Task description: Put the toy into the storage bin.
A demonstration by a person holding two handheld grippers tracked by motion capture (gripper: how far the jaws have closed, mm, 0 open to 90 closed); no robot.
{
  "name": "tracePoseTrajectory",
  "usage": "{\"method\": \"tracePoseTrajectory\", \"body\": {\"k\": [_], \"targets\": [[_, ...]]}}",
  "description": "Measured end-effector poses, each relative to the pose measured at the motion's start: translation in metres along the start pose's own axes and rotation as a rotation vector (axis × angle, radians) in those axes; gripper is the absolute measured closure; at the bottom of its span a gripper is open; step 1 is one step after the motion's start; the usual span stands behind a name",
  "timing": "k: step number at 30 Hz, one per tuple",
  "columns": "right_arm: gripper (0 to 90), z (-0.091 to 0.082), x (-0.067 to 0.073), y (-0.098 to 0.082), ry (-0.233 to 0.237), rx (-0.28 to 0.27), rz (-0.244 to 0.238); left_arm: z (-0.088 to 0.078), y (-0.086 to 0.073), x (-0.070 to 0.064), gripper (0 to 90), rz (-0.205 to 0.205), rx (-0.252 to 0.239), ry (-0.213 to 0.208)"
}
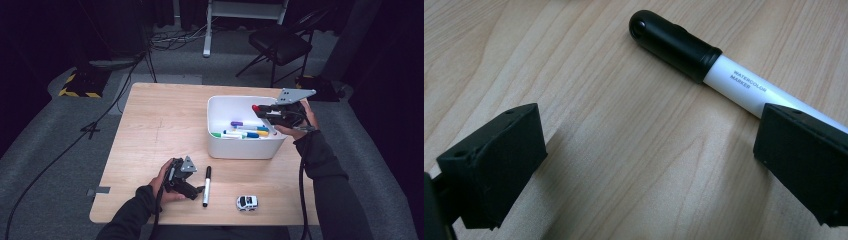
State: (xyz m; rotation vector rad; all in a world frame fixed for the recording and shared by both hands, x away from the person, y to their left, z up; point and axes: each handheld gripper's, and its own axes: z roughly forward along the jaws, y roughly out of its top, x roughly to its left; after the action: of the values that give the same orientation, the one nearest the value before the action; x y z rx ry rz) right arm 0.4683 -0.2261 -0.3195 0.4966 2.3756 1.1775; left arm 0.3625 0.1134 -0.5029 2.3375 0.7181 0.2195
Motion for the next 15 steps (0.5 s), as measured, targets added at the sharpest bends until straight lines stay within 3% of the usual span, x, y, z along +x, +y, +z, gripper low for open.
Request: {"method": "tracePoseTrajectory", "body": {"k": [9,15], "targets": [[75.1,0.022,0.000,-0.016,0.036,0.088,-0.008,0.000,0.000,0.000,0.5,-0.003,-0.001,0.002],[75.1,0.035,0.003,-0.023,0.073,0.179,-0.035,0.000,0.000,0.000,0.5,0.000,0.000,0.001]]}}
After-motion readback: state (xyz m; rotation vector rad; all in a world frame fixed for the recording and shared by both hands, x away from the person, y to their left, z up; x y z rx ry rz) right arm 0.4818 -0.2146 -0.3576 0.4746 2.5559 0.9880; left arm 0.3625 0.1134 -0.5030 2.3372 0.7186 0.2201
